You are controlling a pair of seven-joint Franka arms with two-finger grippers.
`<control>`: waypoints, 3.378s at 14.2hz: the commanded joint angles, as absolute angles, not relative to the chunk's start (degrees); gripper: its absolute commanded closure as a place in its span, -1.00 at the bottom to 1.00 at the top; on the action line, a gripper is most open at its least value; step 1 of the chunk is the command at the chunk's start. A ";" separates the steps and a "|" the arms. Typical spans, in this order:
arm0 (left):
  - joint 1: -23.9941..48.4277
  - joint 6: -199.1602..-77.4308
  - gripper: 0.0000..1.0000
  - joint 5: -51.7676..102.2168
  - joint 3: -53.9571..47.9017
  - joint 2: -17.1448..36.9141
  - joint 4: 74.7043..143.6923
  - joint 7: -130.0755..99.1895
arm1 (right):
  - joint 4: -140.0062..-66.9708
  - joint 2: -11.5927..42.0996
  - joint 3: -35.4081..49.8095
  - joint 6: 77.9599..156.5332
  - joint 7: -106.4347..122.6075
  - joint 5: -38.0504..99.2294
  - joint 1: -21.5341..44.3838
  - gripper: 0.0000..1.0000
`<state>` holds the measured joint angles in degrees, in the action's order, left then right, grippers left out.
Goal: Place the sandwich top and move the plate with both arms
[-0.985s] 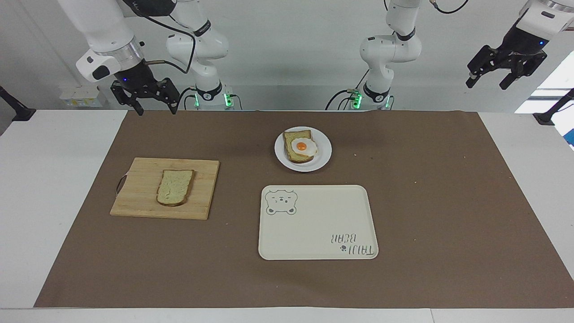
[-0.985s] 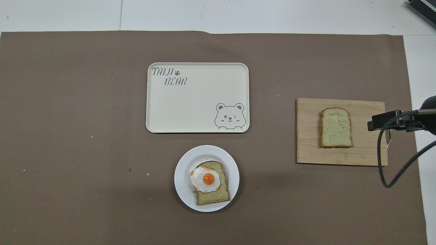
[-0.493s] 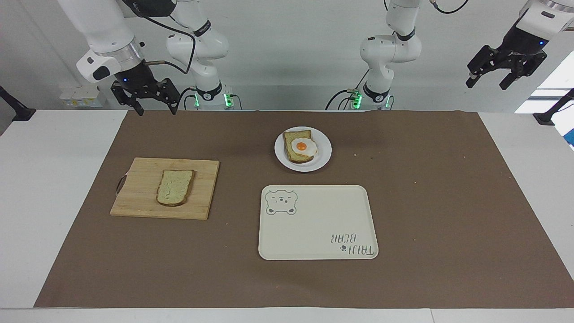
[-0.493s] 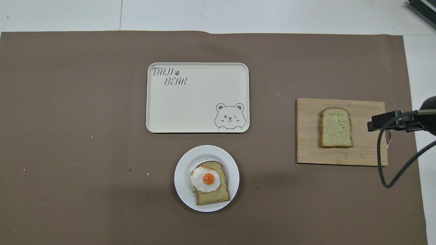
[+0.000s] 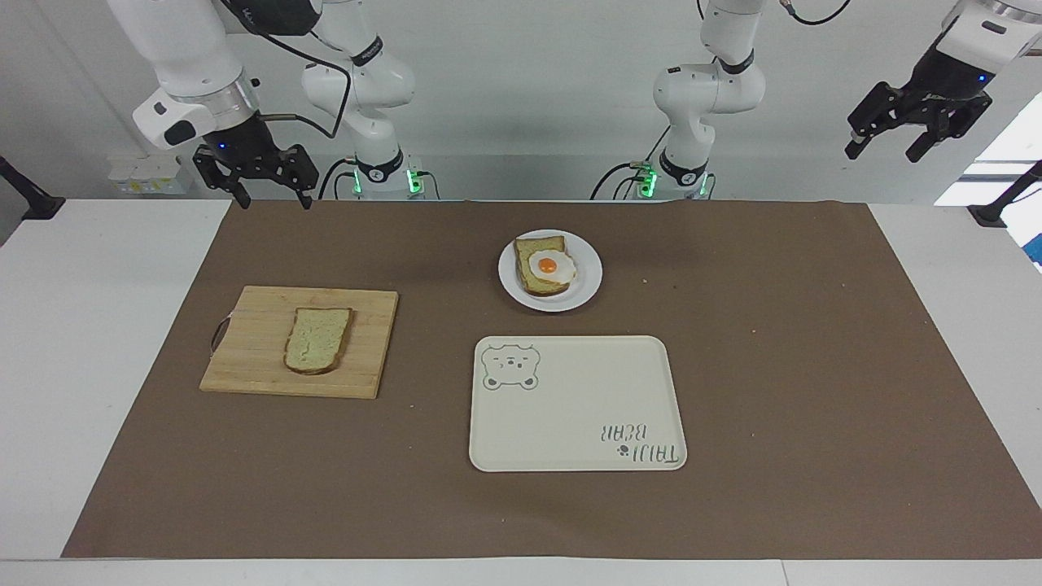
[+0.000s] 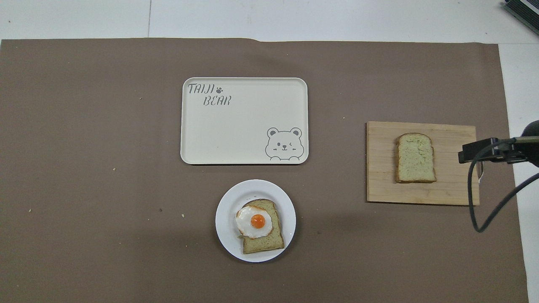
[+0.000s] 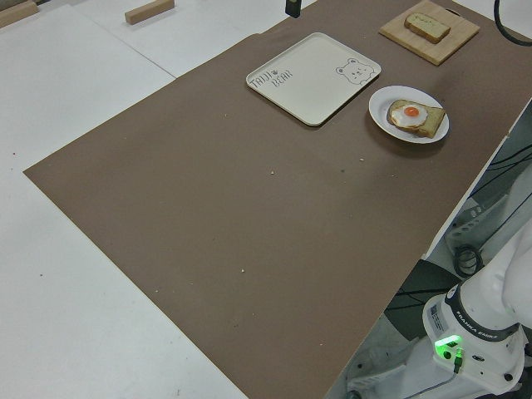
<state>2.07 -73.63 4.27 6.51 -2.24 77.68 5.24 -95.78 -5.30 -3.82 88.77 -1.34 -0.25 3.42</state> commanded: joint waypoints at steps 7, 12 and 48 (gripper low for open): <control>5.17 -72.33 -1.00 1.77 5.89 -2.55 78.13 4.39 | -95.20 -5.37 -3.43 87.73 0.09 -1.75 3.34 -1.00; 6.33 -72.25 -1.00 0.09 5.54 -3.08 78.31 4.39 | -86.48 -0.17 -3.16 83.32 0.62 -1.06 3.34 -1.00; 6.33 -71.46 -1.00 -0.26 4.66 -3.60 78.75 4.75 | -113.90 11.15 -3.69 125.77 8.79 1.30 -3.77 -1.00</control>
<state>5.71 -72.04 0.38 4.44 -2.47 77.67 4.88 -112.85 10.13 -4.17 123.95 7.51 -0.18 -2.08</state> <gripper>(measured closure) 0.000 0.000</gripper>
